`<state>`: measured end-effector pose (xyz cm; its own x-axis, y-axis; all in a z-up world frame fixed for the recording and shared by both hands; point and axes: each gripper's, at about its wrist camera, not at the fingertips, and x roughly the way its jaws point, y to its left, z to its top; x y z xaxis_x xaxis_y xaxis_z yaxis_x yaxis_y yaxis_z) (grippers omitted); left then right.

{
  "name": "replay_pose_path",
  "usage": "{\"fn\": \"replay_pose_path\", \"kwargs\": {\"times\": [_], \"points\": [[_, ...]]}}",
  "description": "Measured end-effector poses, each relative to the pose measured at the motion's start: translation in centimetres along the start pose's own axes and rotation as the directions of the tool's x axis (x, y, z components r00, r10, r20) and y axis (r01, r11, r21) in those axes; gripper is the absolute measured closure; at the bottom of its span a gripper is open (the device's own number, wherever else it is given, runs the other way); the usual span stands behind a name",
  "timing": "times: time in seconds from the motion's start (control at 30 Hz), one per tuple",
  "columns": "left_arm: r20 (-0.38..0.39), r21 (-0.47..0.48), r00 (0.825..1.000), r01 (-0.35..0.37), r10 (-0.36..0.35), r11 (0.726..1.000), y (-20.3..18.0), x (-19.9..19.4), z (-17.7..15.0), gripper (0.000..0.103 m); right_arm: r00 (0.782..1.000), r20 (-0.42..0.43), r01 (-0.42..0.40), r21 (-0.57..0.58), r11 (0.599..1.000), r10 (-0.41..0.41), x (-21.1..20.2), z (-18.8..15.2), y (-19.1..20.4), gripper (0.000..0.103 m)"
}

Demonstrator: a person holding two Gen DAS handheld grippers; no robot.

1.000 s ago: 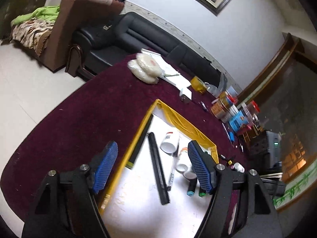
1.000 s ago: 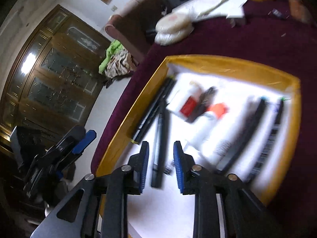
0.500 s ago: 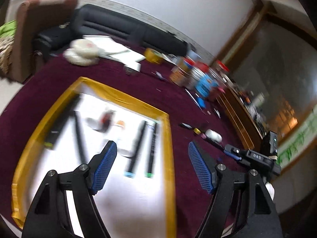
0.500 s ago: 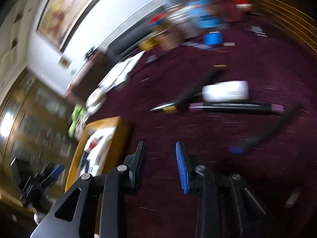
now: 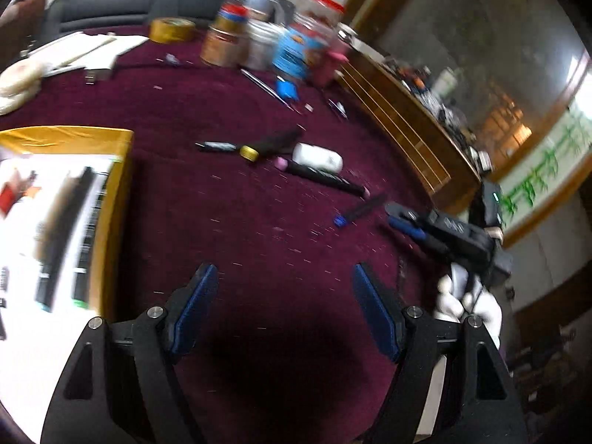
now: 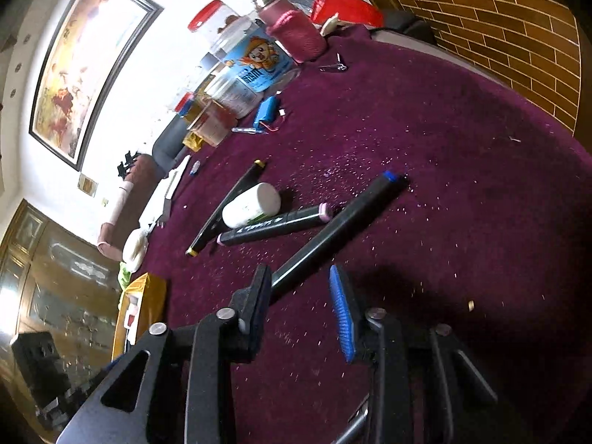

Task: Organize rigid objects
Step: 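Grasp the blue-capped black marker with the right tool while the left tool reaches the pink-capped marker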

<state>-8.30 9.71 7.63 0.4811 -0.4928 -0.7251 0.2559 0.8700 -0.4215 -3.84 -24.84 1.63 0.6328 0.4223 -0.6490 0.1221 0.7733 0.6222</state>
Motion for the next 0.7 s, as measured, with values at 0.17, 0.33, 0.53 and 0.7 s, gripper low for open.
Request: {"fn": "replay_pose_path", "kwargs": {"times": [0.17,0.33,0.53,0.7], "points": [[-0.044,0.045,0.999,0.016,-0.015,0.999,-2.9,1.7,-0.9,0.028,0.997,-0.015,0.076,0.016,0.997,-0.075,2.1,1.0,-0.2,0.069],[-0.058,0.035,0.998,-0.008,0.01,0.999,-2.9,2.2,-1.1,0.028,0.985,0.021,0.175,-0.06,0.983,-0.174,3.6,1.1,1.5,0.067],[-0.051,0.0,0.999,-0.009,0.009,1.0,-1.9,2.0,-1.4,0.028,0.983,-0.03,0.172,-0.214,0.962,-0.182,4.9,0.6,3.4,0.086],[-0.058,-0.039,0.998,0.005,-0.007,0.999,-0.4,2.5,-1.7,0.028,0.979,-0.201,-0.027,-0.315,0.949,-0.039,5.7,-3.2,6.1,0.087]]}}
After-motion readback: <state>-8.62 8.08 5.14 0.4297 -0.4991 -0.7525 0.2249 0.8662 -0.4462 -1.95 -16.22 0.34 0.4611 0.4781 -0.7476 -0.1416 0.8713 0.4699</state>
